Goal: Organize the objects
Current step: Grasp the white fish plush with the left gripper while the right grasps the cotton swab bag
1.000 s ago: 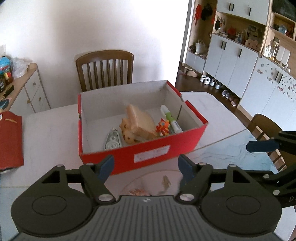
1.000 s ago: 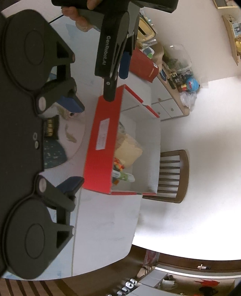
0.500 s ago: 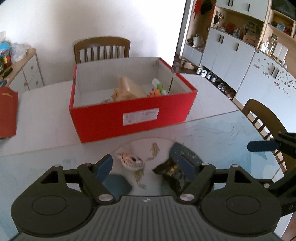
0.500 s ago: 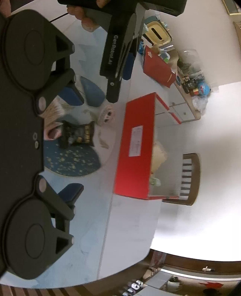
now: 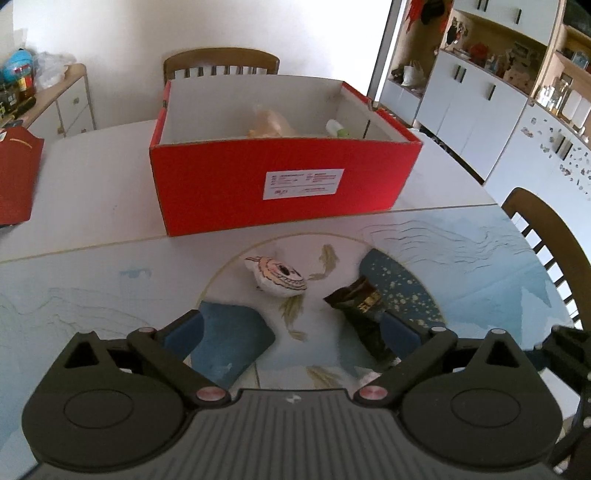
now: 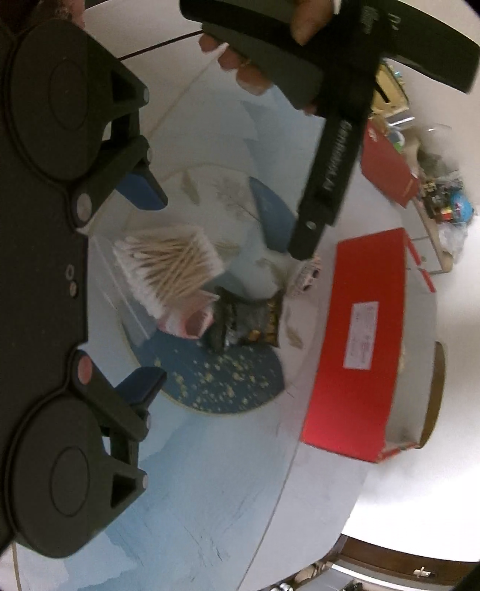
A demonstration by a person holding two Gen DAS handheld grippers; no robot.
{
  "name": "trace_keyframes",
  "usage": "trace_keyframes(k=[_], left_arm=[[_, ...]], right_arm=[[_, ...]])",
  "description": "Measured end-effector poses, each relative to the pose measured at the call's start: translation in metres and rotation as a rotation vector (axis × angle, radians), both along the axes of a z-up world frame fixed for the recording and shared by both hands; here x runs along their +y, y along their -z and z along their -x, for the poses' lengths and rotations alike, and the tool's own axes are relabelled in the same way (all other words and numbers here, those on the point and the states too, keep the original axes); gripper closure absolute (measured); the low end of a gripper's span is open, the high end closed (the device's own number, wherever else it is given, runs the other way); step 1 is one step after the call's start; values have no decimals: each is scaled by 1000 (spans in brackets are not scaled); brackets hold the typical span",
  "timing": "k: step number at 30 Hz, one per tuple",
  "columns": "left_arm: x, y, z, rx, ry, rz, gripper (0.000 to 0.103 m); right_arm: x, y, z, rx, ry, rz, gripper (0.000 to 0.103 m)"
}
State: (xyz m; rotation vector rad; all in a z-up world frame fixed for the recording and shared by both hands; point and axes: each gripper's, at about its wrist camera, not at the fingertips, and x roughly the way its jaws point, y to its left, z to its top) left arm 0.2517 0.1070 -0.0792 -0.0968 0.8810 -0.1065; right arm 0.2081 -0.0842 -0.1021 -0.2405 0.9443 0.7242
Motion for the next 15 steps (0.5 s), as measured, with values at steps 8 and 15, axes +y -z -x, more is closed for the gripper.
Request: trace_keyframes(k=[8, 15], left_arm=[[1, 15, -18, 1, -2, -43, 1], [-3, 25, -40, -13, 39, -79, 1]], right_arm=[[9, 17, -1, 19, -9, 34, 11], [12, 28, -6, 43, -3, 46, 12]])
